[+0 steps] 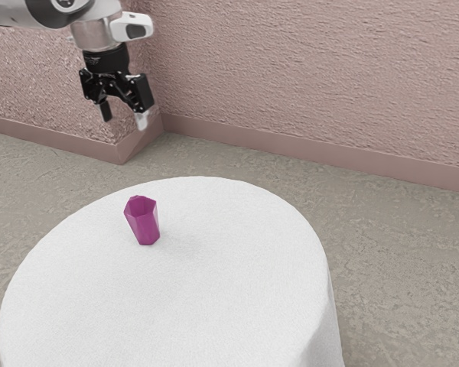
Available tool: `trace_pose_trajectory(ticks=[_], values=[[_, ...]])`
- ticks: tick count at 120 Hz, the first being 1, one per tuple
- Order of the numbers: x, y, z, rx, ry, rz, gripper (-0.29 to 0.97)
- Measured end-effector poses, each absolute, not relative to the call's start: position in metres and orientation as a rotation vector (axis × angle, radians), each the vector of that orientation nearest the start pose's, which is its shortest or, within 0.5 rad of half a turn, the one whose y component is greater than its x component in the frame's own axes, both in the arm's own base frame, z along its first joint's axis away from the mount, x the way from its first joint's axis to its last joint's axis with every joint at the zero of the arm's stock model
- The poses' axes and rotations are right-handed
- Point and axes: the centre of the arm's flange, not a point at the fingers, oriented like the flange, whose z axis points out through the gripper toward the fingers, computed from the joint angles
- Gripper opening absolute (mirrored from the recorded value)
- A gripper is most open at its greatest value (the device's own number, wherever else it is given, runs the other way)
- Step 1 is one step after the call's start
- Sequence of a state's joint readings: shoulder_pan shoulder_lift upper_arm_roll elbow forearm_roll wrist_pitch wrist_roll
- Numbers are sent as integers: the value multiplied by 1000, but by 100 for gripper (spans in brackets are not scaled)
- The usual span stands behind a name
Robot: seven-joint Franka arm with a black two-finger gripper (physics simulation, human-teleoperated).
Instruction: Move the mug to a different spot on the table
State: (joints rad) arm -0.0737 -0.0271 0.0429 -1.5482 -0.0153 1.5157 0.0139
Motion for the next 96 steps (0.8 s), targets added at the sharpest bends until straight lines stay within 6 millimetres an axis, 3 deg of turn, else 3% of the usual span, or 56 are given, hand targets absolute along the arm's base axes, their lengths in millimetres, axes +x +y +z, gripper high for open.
trace_pose_trajectory(ticks=[33, 45, 55, 71, 96], values=[[541, -14, 645, -3168, 59, 8, 68], [553, -14, 644, -3170, 38, 2, 68], [582, -4, 616, -3157, -26, 60, 68], [613, 57, 560, -3136, -243, 170, 68], [635, 71, 509, -3139, -355, 245, 68]])
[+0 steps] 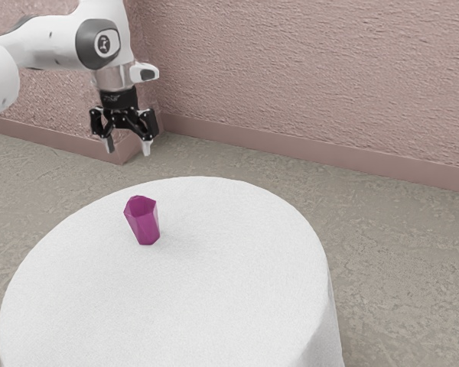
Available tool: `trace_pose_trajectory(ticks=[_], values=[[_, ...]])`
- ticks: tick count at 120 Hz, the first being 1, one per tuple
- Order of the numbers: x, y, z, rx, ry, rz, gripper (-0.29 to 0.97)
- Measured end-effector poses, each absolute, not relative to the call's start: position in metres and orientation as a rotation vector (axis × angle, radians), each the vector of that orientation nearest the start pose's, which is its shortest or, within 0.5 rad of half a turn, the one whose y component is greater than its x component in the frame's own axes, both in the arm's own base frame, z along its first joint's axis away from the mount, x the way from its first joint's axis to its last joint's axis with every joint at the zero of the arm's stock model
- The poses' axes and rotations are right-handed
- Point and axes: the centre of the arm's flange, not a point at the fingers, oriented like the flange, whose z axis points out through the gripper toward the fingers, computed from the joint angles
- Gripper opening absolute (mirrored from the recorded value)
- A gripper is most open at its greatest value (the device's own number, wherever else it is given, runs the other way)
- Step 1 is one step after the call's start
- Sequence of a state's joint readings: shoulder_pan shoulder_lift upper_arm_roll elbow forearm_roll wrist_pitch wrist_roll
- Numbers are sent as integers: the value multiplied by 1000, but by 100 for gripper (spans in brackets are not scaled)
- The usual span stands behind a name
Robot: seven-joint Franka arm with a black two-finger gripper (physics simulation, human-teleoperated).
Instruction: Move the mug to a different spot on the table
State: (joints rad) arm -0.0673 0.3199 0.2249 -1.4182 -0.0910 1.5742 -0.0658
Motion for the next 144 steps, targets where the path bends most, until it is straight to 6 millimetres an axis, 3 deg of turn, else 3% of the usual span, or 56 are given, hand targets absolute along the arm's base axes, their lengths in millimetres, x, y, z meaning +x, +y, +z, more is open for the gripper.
trace_pose_trajectory(ticks=[19, 26, 33, 51, 73, 83, 110, 144], values=[[652, 65, 448, -3172, -416, 359, 68], [655, 63, 436, -3181, -434, 381, 68], [656, 70, 434, -3186, -472, 382, 68], [649, 122, 438, -3186, -661, 364, 68], [643, 149, 451, -3164, -769, 321, 68], [638, 157, 444, -3162, -835, 341, 68], [629, 156, 421, -3107, -1095, 425, 68], [650, 152, 384, -3014, -1266, 408, 68]])
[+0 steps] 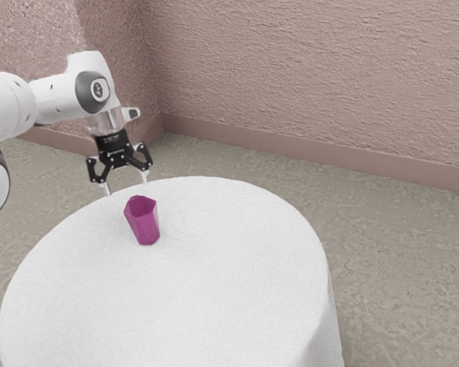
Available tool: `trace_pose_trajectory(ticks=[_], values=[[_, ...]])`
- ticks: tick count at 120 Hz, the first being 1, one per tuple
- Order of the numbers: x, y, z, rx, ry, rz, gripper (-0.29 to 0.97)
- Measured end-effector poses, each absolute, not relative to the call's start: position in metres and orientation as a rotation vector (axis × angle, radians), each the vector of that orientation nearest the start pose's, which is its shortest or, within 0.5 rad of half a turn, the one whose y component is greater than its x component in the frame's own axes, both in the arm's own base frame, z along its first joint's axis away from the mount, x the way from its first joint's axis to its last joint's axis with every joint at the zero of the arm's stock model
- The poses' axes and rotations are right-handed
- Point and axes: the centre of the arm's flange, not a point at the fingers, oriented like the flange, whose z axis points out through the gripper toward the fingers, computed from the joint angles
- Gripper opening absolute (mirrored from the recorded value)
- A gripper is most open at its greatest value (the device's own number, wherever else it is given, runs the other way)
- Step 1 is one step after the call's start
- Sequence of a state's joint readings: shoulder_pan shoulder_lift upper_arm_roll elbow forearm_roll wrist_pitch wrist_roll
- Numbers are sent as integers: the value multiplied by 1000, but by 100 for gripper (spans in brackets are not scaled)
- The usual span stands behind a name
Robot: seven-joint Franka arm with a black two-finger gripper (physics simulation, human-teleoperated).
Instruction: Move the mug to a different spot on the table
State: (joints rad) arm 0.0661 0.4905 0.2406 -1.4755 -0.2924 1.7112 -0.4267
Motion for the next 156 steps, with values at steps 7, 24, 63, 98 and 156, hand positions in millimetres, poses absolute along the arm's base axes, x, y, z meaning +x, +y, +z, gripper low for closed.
trace_pose_trajectory(ticks=[7, 24, 63, 98, 156], values=[[654, 153, 377, -2995, -1292, 405, 68], [660, 159, 352, -2948, -1352, 399, 68], [673, 166, 330, -2902, -1438, 321, 68], [683, 173, 310, -2871, -1475, 264, 68], [685, 176, 285, -2858, -1559, 270, 68]])
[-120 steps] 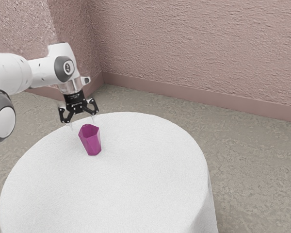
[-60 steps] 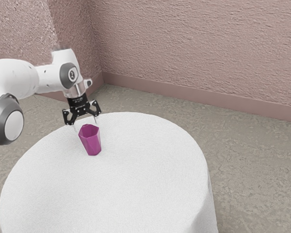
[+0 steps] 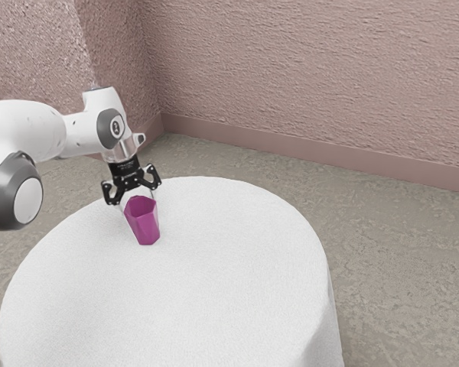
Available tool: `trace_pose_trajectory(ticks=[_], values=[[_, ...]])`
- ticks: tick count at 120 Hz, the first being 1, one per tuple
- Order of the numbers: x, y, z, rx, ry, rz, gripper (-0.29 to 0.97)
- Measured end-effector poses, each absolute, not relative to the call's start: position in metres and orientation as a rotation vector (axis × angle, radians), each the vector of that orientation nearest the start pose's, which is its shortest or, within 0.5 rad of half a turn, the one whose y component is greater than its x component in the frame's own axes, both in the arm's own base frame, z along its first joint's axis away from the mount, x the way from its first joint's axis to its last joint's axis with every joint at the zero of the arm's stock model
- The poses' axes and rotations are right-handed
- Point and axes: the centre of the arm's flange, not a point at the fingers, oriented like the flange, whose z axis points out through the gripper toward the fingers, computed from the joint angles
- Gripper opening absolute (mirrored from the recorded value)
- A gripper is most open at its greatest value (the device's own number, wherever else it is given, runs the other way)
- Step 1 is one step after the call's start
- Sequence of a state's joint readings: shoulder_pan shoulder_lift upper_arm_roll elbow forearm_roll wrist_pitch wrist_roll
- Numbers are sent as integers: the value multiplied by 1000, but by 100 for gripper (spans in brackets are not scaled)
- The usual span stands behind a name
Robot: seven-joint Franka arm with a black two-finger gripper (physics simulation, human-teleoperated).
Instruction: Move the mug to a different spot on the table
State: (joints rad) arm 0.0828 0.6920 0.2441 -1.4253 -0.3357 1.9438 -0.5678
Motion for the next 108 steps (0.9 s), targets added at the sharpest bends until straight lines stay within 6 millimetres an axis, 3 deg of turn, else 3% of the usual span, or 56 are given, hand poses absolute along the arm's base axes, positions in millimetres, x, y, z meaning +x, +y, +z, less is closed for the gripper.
trace_pose_trajectory(ticks=[21, 92, 108], values=[[683, 176, 284, -2854, -1580, 293, 59], [679, 182, 283, -2848, -1589, 329, 11], [677, 181, 284, -2847, -1587, 362, 7]])
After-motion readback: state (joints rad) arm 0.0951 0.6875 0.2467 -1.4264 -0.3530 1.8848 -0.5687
